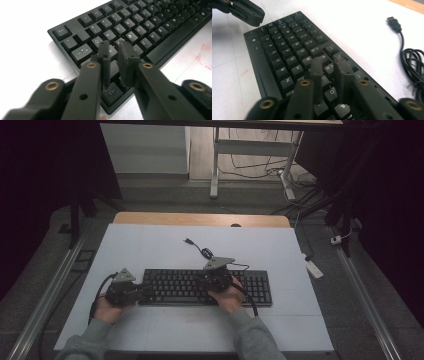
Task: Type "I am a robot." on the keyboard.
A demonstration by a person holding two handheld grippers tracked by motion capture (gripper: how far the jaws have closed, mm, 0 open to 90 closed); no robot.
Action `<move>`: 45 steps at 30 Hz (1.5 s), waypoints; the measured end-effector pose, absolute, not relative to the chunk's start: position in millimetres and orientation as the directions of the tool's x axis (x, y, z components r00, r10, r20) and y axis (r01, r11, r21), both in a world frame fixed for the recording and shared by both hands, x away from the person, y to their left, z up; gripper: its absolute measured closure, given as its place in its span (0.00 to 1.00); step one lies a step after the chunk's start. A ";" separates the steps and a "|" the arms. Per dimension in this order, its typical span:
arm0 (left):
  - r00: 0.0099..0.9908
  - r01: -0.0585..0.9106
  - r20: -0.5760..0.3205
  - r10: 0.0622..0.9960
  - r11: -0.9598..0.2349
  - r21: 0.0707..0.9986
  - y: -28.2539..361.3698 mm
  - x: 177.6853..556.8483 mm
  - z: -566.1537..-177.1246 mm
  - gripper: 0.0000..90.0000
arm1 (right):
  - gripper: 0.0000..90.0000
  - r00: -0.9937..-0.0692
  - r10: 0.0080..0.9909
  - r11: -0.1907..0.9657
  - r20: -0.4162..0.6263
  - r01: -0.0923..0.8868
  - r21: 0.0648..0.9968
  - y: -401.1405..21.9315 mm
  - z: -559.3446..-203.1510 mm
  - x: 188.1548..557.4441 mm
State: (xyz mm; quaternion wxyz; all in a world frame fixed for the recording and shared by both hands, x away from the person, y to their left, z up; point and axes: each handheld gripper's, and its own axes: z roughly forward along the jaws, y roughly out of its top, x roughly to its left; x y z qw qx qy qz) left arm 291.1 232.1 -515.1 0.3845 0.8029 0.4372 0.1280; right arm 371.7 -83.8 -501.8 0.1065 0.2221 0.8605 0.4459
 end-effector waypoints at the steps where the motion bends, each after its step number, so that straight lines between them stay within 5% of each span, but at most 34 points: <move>1: 0.583 0.603 -0.133 0.802 -0.316 0.733 232.2 290.9 -514.8 0.85 | 0.81 -0.879 0.477 0.504 0.015 0.287 0.815 -83.8 -501.8 371.7; 15: 0.558 0.595 -0.131 0.820 -0.285 0.752 234.0 288.7 -510.9 0.58 | 0.61 -0.851 0.526 0.477 0.000 0.294 0.828 -129.0 -491.4 354.1; 45: 0.600 0.556 -0.111 0.792 -0.313 0.770 223.8 285.6 -503.0 0.41 | 0.58 -0.831 0.556 0.452 -0.008 0.295 0.842 -180.5 -490.8 330.1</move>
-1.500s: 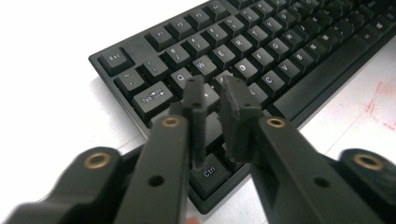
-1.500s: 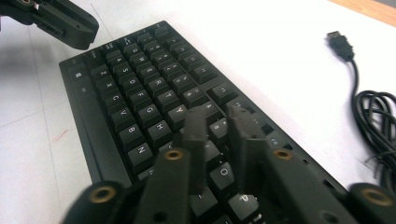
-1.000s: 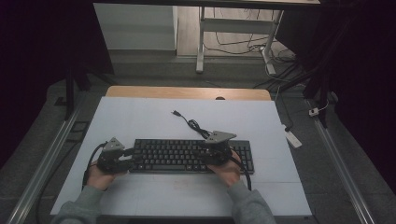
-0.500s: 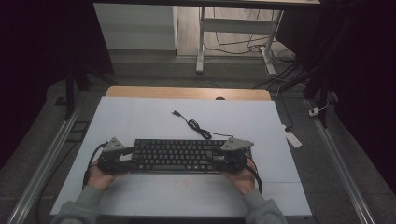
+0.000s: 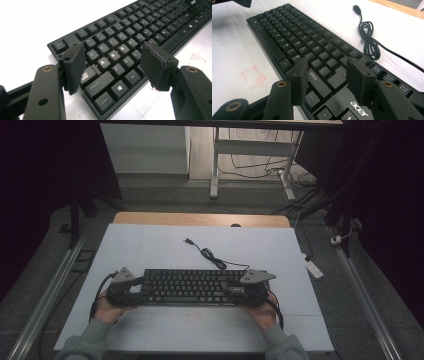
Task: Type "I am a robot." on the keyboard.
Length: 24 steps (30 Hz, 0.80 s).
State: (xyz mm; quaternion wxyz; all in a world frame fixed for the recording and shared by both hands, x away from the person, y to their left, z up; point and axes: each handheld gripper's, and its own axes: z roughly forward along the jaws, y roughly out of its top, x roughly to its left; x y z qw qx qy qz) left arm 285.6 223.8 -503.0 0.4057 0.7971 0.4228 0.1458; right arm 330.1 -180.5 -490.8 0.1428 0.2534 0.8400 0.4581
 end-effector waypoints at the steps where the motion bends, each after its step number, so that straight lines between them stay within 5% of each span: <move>1: 0.602 0.553 -0.110 0.790 -0.314 0.772 222.3 285.1 -502.4 0.41 | 0.58 -0.831 0.556 0.446 -0.005 0.294 0.845 -180.9 -490.6 330.0; 17: 0.699 0.523 -0.100 0.708 -0.410 0.747 186.0 291.3 -498.4 0.61 | 0.57 -0.829 0.559 0.441 0.007 0.304 0.844 -183.7 -493.2 330.9; 24: 0.730 0.529 -0.126 0.672 -0.438 0.727 169.3 298.9 -499.4 0.85 | 0.57 -0.830 0.558 0.439 0.012 0.307 0.844 -183.3 -493.6 330.6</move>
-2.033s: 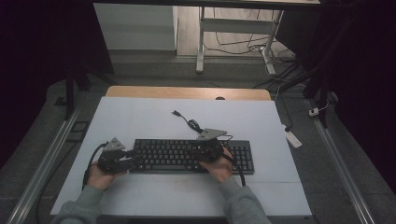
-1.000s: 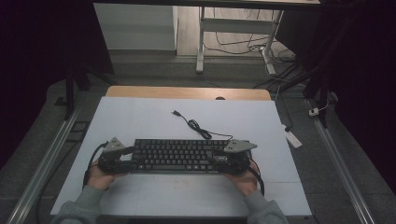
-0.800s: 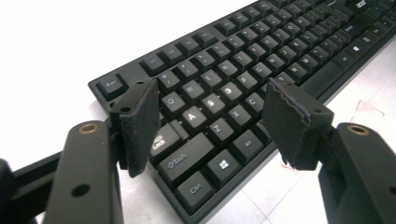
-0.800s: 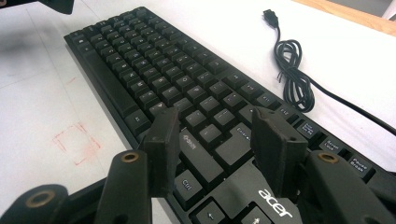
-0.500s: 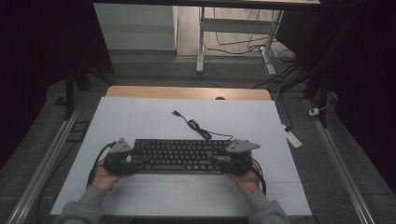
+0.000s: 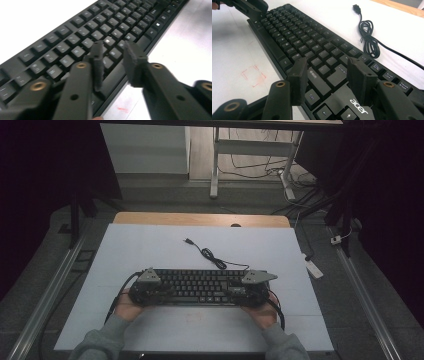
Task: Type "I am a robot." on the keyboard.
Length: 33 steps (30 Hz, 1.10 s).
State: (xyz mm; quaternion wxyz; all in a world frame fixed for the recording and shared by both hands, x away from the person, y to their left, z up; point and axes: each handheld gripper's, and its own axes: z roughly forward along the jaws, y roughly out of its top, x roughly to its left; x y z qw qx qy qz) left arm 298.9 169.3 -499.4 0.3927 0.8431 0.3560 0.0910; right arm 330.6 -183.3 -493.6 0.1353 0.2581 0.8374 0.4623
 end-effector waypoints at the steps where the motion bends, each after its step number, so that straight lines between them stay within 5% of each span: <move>1: 0.732 0.531 -0.128 0.669 -0.443 0.723 168.2 299.5 -499.8 0.88 | 0.57 -0.831 0.556 0.442 0.012 0.308 0.843 -183.2 -493.9 330.8; 7: 0.745 0.532 -0.134 0.653 -0.462 0.710 163.5 300.4 -503.3 0.99 | 0.56 -0.832 0.554 0.451 0.007 0.308 0.838 -182.0 -495.0 330.7; 33: 0.782 0.514 -0.109 0.614 -0.535 0.670 139.8 304.7 -519.8 0.99 | 0.56 -0.827 0.562 0.466 0.002 0.319 0.825 -182.8 -499.2 330.9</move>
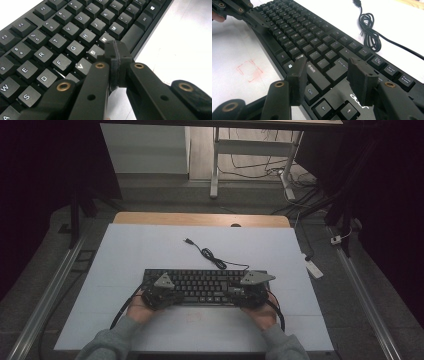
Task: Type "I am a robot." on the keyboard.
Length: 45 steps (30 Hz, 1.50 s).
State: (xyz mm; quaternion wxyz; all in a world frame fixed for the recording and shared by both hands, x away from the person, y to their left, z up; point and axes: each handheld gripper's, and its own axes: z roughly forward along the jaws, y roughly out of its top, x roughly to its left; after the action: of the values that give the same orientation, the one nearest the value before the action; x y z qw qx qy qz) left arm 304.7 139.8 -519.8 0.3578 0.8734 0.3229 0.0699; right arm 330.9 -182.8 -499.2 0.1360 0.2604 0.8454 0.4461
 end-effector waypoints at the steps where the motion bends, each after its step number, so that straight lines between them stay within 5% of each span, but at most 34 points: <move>1: 0.782 0.513 -0.108 0.614 -0.536 0.670 139.8 304.7 -519.8 0.99 | 0.56 -0.827 0.562 0.467 0.002 0.319 0.825 -182.8 -499.3 330.9; 15: 0.789 0.464 -0.062 0.612 -0.526 0.713 137.6 297.7 -510.1 0.98 | 0.56 -0.827 0.562 0.467 0.001 0.319 0.825 -182.7 -499.5 330.7; 21: 0.759 0.485 -0.084 0.645 -0.475 0.734 144.9 297.9 -505.9 0.70 | 0.56 -0.827 0.562 0.466 0.001 0.318 0.826 -183.1 -499.2 330.4; 33: 0.710 0.516 -0.086 0.699 -0.434 0.739 159.3 295.9 -497.2 0.39 | 0.56 -0.823 0.568 0.464 0.003 0.323 0.825 -183.8 -500.7 331.1; 45: 0.687 0.522 -0.094 0.721 -0.399 0.754 167.9 296.4 -487.9 0.32 | 0.56 -0.823 0.567 0.465 0.003 0.323 0.824 -183.7 -501.0 331.1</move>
State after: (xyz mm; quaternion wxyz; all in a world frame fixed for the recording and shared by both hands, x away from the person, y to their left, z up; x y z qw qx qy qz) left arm 296.4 167.9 -487.9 0.3995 0.8269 0.3757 0.1244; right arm 331.1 -183.7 -501.0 0.1371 0.2636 0.8448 0.4450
